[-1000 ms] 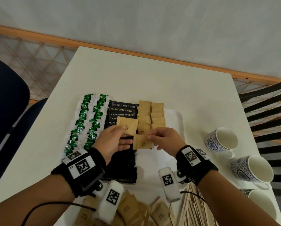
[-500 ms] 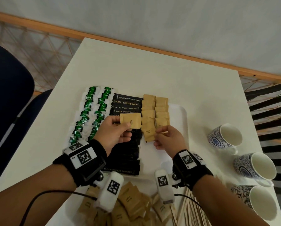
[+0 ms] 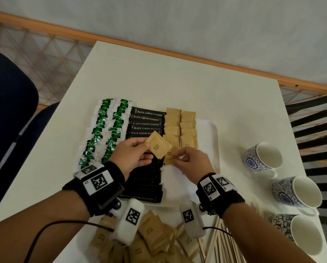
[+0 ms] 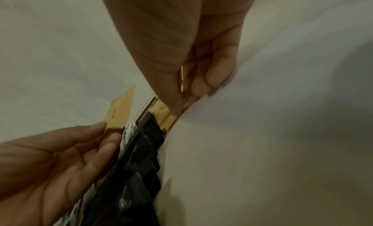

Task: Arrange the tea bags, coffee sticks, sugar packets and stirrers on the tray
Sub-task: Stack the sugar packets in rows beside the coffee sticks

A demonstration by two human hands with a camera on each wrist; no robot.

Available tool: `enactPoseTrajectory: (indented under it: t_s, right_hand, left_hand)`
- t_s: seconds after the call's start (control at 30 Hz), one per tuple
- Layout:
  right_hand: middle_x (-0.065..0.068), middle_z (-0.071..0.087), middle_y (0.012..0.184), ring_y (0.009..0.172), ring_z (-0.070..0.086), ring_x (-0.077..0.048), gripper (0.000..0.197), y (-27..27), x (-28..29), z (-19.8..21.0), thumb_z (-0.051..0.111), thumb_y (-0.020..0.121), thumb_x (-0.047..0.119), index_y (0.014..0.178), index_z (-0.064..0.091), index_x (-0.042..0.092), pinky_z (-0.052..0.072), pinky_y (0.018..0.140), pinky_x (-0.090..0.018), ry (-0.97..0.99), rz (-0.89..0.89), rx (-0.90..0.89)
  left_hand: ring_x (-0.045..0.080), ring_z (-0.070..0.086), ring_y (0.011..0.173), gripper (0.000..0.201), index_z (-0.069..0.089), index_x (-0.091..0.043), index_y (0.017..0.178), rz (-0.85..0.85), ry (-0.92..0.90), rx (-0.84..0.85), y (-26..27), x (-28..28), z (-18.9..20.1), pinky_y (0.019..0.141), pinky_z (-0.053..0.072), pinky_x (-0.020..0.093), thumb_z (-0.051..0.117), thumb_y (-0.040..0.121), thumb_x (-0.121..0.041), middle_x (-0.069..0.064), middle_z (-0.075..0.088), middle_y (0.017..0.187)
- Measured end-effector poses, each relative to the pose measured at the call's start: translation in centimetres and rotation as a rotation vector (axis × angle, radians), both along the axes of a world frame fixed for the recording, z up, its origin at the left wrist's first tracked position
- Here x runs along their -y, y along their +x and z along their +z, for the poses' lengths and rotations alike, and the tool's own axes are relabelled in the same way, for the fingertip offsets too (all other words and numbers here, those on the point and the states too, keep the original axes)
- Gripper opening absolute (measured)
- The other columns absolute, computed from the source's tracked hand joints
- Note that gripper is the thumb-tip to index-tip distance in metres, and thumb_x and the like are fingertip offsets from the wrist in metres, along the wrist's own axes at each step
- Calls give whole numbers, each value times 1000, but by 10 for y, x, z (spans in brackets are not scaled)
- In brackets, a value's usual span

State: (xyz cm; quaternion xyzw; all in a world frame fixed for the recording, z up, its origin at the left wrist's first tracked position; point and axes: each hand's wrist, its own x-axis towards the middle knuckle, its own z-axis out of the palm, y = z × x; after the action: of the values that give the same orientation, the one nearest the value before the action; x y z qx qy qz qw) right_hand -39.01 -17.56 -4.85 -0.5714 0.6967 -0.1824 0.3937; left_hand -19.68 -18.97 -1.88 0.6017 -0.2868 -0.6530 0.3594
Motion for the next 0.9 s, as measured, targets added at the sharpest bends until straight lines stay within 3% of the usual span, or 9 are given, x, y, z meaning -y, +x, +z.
enactPoseTrajectory:
  t_s: [0.07, 0.13, 0.2, 0.3, 0.4, 0.5, 0.67, 0.77, 0.9]
  right_hand:
    - [0, 65, 70, 63, 62, -14, 6, 1, 1, 2, 67, 83, 33, 79, 64, 31, 55, 65, -31, -11, -42, 50]
    - [2, 65, 68, 54, 58, -10, 17, 3, 0, 8, 61, 89, 38, 82, 66, 24, 54, 60, -30, -14, -104, 170]
    - [5, 66, 69, 56, 58, -9, 23, 6, 0, 16, 56, 91, 41, 84, 68, 23, 51, 57, -26, -2, -122, 289]
    - [12, 66, 73, 62, 60, 0, 6, 6, -3, 24, 63, 89, 33, 83, 66, 35, 48, 59, -16, 4, 5, 297]
    - [13, 64, 69, 55, 56, 3, 1, -5, -3, 22, 67, 87, 26, 87, 67, 26, 44, 55, -12, 30, -3, 280]
    - [8, 68, 75, 56, 58, -5, 7, -27, 1, 19, 68, 86, 27, 90, 68, 22, 44, 58, -19, 45, -123, 236]
    - [4, 68, 72, 60, 63, -10, 19, -44, 8, 10, 70, 81, 33, 94, 63, 21, 45, 58, -24, 67, -187, 69]
    - [7, 63, 83, 77, 63, -14, 27, -43, 10, 9, 68, 80, 39, 99, 55, 26, 47, 65, -26, 81, -159, -55]
    - [11, 53, 80, 79, 57, -14, 32, -40, 8, 12, 64, 83, 42, 103, 47, 25, 46, 67, -30, 74, -110, -182]
  left_hand:
    - [18, 66, 75, 16, 65, -14, 104, -6, 2, 2, -2, 0, 2, 67, 59, 25, 53, 96, -8, 11, 69, 90]
    - [17, 65, 73, 15, 66, -15, 101, -14, 1, 9, -4, 0, 3, 66, 59, 25, 54, 95, -8, 10, 69, 90]
    - [16, 63, 70, 14, 67, -16, 97, -34, -2, 26, -8, 1, 3, 64, 59, 24, 56, 94, -7, 9, 68, 87]
    - [14, 62, 68, 16, 71, -16, 97, -112, -24, 69, -17, 0, 3, 64, 59, 23, 59, 92, -6, 7, 68, 84]
    - [12, 61, 69, 17, 68, -13, 105, -205, -86, 146, -27, -1, 5, 65, 57, 24, 62, 89, -7, 4, 66, 85]
    - [8, 56, 74, 23, 60, -24, 104, -418, -284, 481, -31, 2, 5, 67, 47, 20, 69, 84, -14, -7, 61, 90]
    - [12, 46, 99, 33, 53, -30, 109, -796, -588, 1109, -37, 11, 13, 82, 39, 27, 67, 81, -40, -13, 44, 98]
    - [15, 44, 103, 40, 52, -30, 107, -919, -626, 1260, -48, 14, 18, 85, 34, 29, 62, 78, -56, -10, 46, 103]
    - [19, 43, 111, 59, 51, -26, 116, -1048, -612, 1381, -61, 16, 18, 93, 33, 34, 58, 74, -68, -4, 50, 118]
